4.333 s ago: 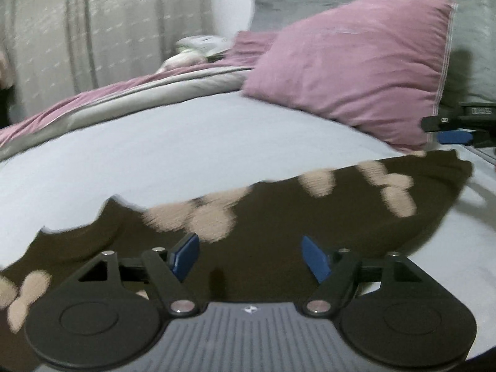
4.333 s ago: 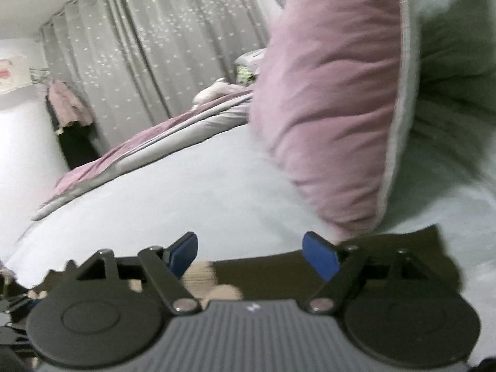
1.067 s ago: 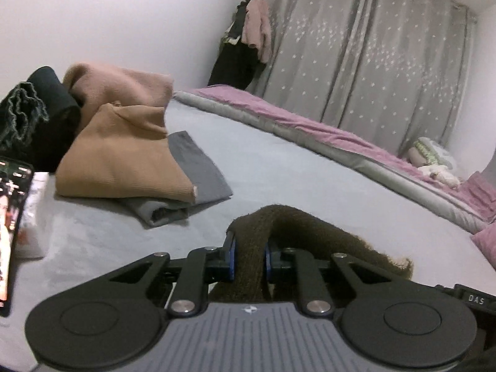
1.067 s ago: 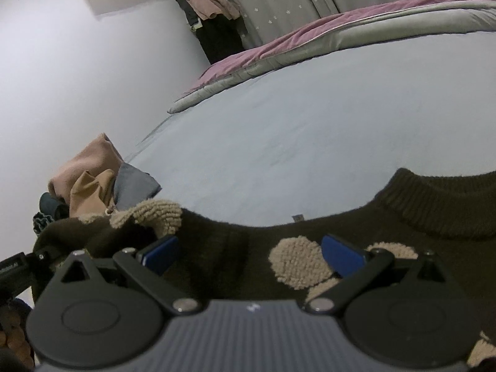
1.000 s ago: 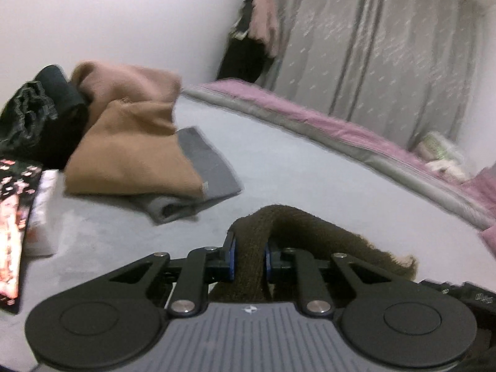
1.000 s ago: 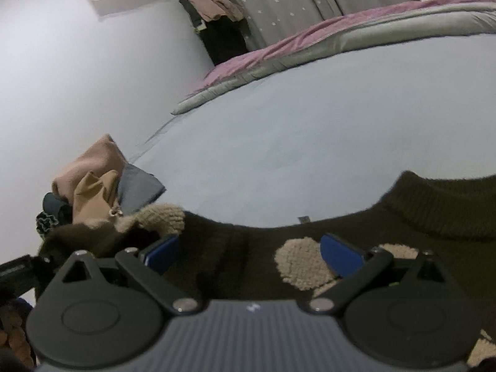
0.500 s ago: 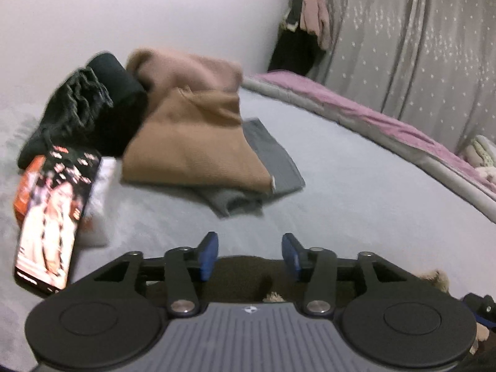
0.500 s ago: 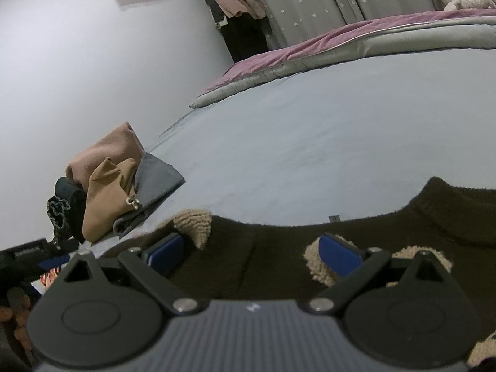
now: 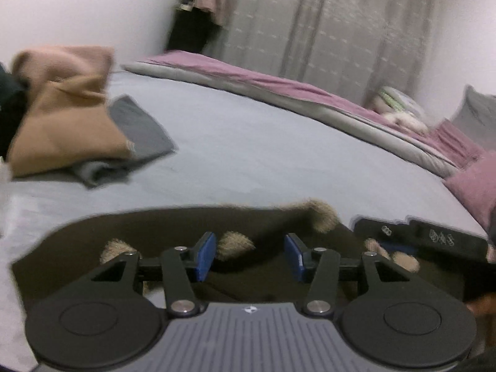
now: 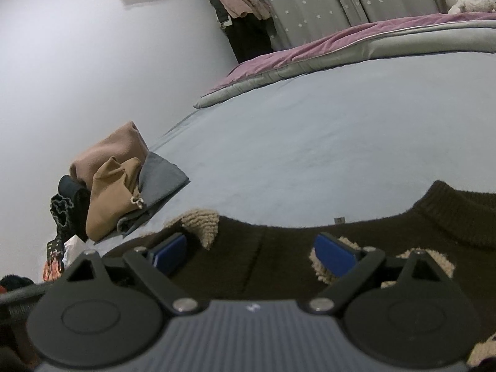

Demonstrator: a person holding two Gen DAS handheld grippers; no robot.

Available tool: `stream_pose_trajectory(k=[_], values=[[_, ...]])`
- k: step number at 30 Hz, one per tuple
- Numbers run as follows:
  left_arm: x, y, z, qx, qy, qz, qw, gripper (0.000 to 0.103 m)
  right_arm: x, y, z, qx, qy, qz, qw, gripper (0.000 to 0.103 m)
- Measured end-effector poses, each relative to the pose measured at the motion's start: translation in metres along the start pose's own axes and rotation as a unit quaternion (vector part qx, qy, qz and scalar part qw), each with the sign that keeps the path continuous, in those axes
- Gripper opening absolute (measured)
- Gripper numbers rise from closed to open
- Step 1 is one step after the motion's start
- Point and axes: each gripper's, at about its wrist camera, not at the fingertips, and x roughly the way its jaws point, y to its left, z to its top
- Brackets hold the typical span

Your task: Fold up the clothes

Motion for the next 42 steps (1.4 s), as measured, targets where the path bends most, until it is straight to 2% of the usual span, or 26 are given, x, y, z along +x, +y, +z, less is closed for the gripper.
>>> stream_pose_trajectory(k=[3,5,10,15,19,26,30,33,37,42], values=[[0.014,-0.007,-0.008,0.001,0.025,-0.032,0.9992,0.047,0.001,0.002,0.000,-0.002,0.001,0.003,1.000,0.093],[0.026,-0.010,-0.014,0.004,0.034,-0.027,0.9990,0.047,0.001,0.003,0.000,-0.002,0.003,0.004,1.000,0.093],[0.037,-0.003,-0.016,0.032,0.014,0.030,0.9990,0.045,0.002,0.000,-0.001,0.000,0.006,0.005,1.000,0.093],[0.042,0.010,-0.013,0.053,-0.014,0.090,0.9944,0.044,0.004,0.000,-0.001,0.004,0.008,0.001,1.000,0.093],[0.039,0.026,-0.003,0.044,-0.035,0.122,0.9909,0.044,0.006,-0.001,-0.002,0.006,0.009,0.001,1.000,0.093],[0.047,0.046,0.023,0.063,-0.072,0.170,0.9808,0.044,0.007,-0.004,-0.003,0.007,0.012,-0.002,1.000,0.093],[0.058,0.060,0.037,0.057,-0.071,0.204,0.9748,0.044,0.009,-0.004,-0.004,0.004,0.014,-0.006,1.000,0.093],[0.053,0.072,0.039,0.026,-0.075,0.210,0.9745,0.045,0.009,-0.004,-0.005,0.004,0.015,-0.008,1.000,0.093],[0.056,0.084,0.040,0.009,-0.074,0.226,0.9713,0.051,0.009,-0.004,-0.005,0.005,0.014,-0.010,1.000,0.093],[0.084,0.094,0.053,-0.001,-0.061,0.229,0.9716,0.053,0.011,-0.003,-0.006,0.004,0.015,-0.014,1.000,0.093]])
